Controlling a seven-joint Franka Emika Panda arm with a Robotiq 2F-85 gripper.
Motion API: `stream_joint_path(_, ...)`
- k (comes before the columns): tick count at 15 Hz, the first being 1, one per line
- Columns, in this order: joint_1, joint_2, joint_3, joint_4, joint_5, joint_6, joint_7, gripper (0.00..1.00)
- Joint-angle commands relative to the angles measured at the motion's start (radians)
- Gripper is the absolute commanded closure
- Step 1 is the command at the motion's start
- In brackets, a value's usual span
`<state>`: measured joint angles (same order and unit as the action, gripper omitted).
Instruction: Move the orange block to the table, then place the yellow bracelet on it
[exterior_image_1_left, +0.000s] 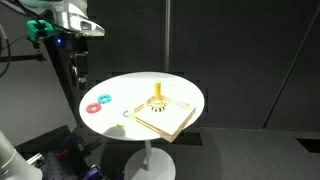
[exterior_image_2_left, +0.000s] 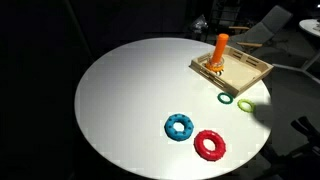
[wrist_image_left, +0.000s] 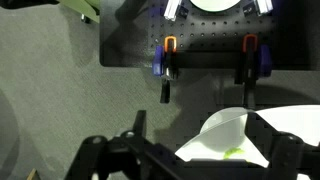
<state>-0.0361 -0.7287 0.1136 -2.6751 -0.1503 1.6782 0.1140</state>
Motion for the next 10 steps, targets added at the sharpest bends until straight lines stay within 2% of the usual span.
stream_joint_path(1,0.018,0.002,-0.015,0.003,-0.008,-0.005,0.009,0.0)
stream_joint_path(5,0.018,0.002,-0.015,0.003,-0.008,-0.005,0.009,0.0)
stream_joint_path(10,-0.001,0.06,-0.013,0.018,-0.026,0.067,0.041,0.0)
